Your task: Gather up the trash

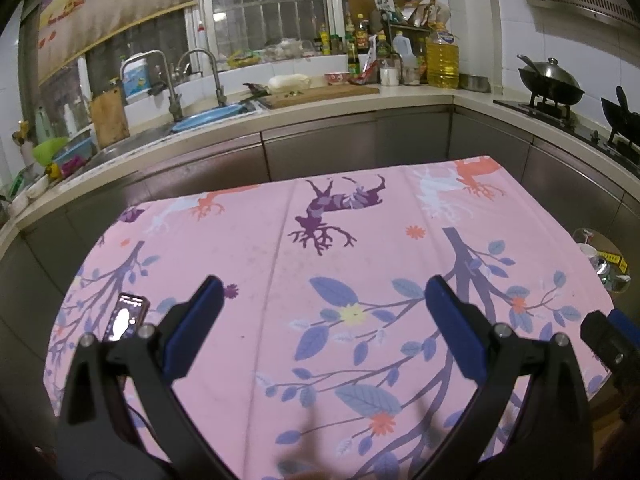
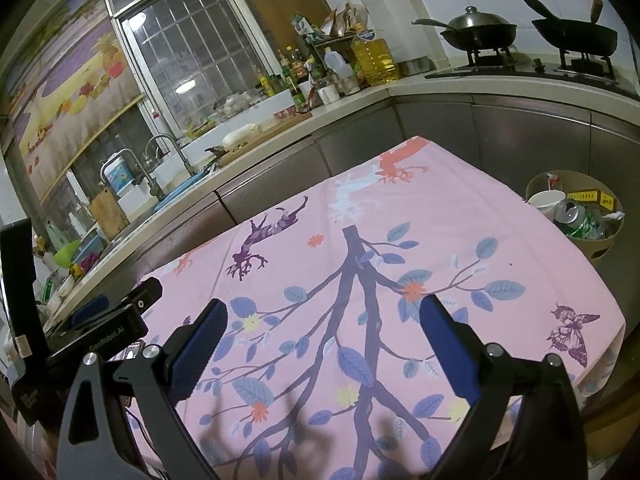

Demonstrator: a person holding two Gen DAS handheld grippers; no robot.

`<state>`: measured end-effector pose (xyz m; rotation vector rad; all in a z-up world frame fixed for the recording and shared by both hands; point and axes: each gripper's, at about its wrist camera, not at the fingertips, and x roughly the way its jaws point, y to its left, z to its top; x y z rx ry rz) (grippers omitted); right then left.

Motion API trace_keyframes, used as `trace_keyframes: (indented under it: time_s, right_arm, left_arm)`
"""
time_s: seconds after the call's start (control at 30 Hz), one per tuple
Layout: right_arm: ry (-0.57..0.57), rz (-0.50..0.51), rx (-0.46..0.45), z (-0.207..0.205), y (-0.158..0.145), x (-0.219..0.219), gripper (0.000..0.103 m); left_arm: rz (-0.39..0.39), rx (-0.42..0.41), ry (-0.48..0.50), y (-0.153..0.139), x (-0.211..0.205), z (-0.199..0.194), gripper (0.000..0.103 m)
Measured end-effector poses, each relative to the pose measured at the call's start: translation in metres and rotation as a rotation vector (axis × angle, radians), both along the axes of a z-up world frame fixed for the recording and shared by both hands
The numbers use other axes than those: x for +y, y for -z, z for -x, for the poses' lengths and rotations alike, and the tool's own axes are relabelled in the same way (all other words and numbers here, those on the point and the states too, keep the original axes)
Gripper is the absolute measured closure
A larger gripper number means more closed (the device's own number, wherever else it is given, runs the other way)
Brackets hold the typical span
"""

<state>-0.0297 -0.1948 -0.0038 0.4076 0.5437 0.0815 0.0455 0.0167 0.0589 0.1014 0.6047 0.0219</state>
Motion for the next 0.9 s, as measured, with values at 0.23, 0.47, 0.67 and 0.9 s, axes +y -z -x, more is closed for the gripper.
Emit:
trace_keyframes:
  time_s: [0.23, 0.47, 0.67, 0.9]
  right_arm:
    - [-0.012, 0.012, -0.009, -0.003, -0.008, 0.002, 0.009]
    - [-0.021, 0.012, -0.031, -0.005, -0.015, 0.005, 0.009]
    - [-0.029, 0.007, -0.019, -0.008, -0.011, 0.007, 0.009]
    - [-0.033, 0.0, -0.012, -0.009, -0.008, 0.008, 0.009]
  left_arm:
    - [0.015, 0.006, 0.003, -0.002, 0.001, 0.001, 0.006]
    - [0.026, 0.024, -0.007, 0.001, 0.005, 0.001, 0.006]
    - [0.036, 0.033, -0.018, 0.005, 0.008, 0.0, 0.006]
    - [0.044, 0.05, -0.024, 0.01, 0.01, -0.001, 0.006]
